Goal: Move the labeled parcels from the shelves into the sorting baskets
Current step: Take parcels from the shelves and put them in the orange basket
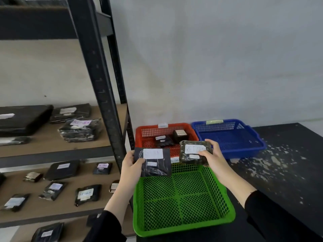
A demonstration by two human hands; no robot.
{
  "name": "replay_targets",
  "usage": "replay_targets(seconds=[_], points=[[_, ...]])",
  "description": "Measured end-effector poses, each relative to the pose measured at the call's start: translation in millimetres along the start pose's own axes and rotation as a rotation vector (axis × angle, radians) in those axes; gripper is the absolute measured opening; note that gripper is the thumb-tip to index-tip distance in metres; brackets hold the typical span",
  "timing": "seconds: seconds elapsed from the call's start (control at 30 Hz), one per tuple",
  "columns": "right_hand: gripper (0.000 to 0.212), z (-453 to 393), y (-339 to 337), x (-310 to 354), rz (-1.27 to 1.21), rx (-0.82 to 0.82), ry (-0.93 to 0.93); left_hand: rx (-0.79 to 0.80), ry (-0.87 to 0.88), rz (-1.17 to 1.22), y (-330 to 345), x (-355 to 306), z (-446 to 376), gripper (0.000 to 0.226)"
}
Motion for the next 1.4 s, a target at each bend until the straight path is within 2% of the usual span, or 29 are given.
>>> replay_targets(seconds=[0.3, 0.5, 0.67, 0.87, 1.03, 1.1, 1.27, 1.33, 1.4], points=[[0.049, -150, 44, -57, -0.029, 0.013, 0.131, -0.110, -0.170, -0.072, 36, 55, -128, 0.021], [0.053, -229, 79, -95, -0.050, 0.012, 0.187, -0.185, -0.178, -0.327, 36, 65, -174, 0.018], [0.046, -281, 114, -128, -0.038, -0.036, 0.313, -0.123, -0.142, -0.442, 50, 77, -188, 0.024], [0.048, -310, 158, -155, 0.189, -0.027, 0.289, -0.022, -0.196, -0.539, 66, 106, -204, 0.014], [0.069, -325, 183, -192, 0.226, 0.046, 0.347, 0.003, -0.248, -0.586, 67, 119, -214, 0.018], [0.074, -324, 188, -184, 0.308, 0.076, 0.296, -0.009, -0.260, -0.614, 64, 121, -218, 0.022], [0.056, -324, 211, -157, 0.753, 0.267, 0.018, 0.026, -0.199, -0.676, 74, 127, -224, 0.051], [0.050, -323, 219, -154, 0.906, 0.316, -0.068, 0.064, -0.212, -0.772, 78, 132, -226, 0.055], [0.051, -322, 218, -153, 0.962, 0.330, -0.078, 0.124, -0.253, -0.889, 83, 141, -226, 0.057]])
Point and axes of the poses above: each hand's wrist, its own z-axis away from the middle knuckle, its own y-axis out of the palm, x = y × z, the point moved 10 cm from there along -z, towards the middle knuckle, and after that the axes turned 8 degrees about -z, right-handed, at the moved point
